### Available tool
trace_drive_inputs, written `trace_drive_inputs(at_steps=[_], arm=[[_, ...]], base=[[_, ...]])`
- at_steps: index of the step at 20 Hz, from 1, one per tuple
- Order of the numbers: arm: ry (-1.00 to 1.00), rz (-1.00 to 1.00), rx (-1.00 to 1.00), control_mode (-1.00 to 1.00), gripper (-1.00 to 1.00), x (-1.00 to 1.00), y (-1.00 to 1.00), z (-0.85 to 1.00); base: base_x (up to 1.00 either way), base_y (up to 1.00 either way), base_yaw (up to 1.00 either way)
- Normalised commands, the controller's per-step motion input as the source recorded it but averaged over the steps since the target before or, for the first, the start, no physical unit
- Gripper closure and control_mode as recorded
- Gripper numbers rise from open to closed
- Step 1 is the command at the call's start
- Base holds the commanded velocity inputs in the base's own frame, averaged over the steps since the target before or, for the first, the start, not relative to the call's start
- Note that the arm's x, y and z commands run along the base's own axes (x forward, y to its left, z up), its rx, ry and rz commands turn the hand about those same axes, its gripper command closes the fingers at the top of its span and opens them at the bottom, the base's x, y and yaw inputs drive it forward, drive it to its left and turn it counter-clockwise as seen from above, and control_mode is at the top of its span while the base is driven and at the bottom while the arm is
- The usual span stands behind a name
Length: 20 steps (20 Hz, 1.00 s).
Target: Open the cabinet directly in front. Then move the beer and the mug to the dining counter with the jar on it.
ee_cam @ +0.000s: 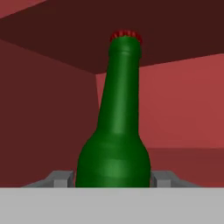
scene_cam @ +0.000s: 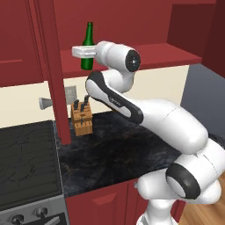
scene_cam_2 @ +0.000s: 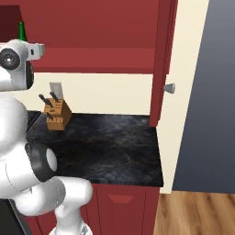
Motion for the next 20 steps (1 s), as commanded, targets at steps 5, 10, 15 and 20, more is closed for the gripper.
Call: trace_drive_inputs(at_steps=[5,10,15,20], arm=[[-0.03,0.0,0.13,-1.0,1.0,-1.0,-1.0,0.3],[0.08,0.0,0.02,-1.0,1.0,-1.0,-0.88,0.47],[0.17,0.0,-0.04,-1.0,1.0,-1.0,-0.5,0.24],[0.02,0.0,-0.14,-1.0,1.0,-1.0,-0.27,-0.53]], base=[[0.0,0.0,0.0],[0.0,0.0,0.0],[0.0,0.0,0.0],[0.0,0.0,0.0]])
